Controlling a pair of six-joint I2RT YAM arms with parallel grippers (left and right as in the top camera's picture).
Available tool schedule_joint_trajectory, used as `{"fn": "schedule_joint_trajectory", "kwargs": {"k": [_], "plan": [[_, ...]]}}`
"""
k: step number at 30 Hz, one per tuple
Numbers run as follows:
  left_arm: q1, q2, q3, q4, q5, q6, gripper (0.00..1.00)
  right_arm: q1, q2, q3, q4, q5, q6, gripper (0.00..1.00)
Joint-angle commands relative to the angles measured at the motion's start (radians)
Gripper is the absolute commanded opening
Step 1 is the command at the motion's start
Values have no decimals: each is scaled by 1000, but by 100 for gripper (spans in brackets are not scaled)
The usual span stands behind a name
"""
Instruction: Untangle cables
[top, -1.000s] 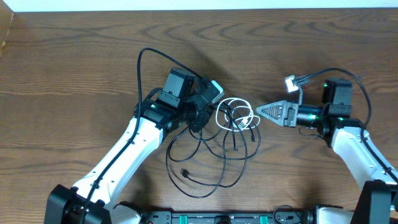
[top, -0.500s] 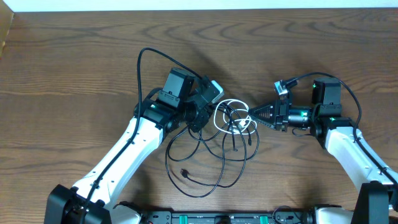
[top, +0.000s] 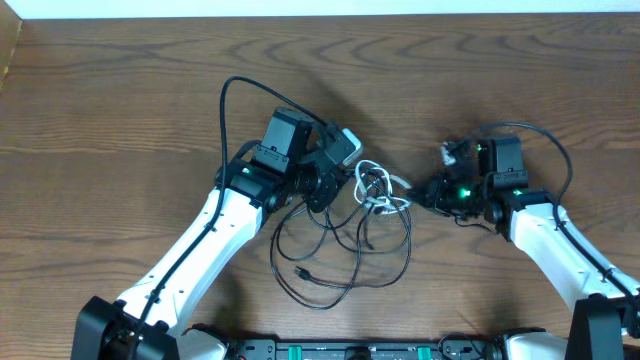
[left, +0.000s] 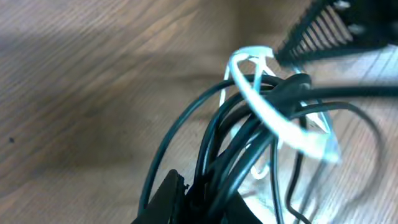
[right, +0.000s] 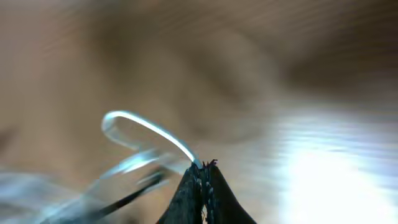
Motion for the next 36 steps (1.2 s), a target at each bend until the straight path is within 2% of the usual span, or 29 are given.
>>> {"fn": "schedule_joint_trajectory", "kwargs": {"k": [1,7,9,12,15,17,18,19,20,24,26,30,33,36], "plan": [[2,2,8,-11,34,-5,8,1,-8,8,-26,546,-36,1],[2,2,8,-13,33,-5,8,-27,-9,8,-30,674,-36,2],[2,2,8,-14,31,-5,7,-68,-12,10,-39,756,19,2],[2,2,8,-14,30,-5,7,-152,-26,16,-61,748,81,2],[2,2,8,-13,30,-4,7,-233,-53,16,-62,555,72,5],[2,2,8,-13,30,-4,7,-282,-72,16,-51,308,-44,9],[2,2,8,-13,30,-4,7,-299,-84,16,-50,150,-129,15],[2,2,8,-13,31,-5,8,-302,-87,16,-50,88,-162,19],[2,2,8,-13,31,-5,7,-298,-93,16,-51,-134,-271,29],[2,2,8,-13,31,-5,8,-256,-92,14,-47,-482,-442,39],[2,2,8,-13,51,-5,7,-228,-92,14,-34,-482,-460,40],[2,2,8,-11,196,-2,8,-146,-92,14,19,-492,-484,41],[2,2,8,-9,304,0,7,-96,-92,14,65,-492,-512,40],[2,2,8,-9,331,-1,7,-75,-92,14,85,-501,-512,36]]}}
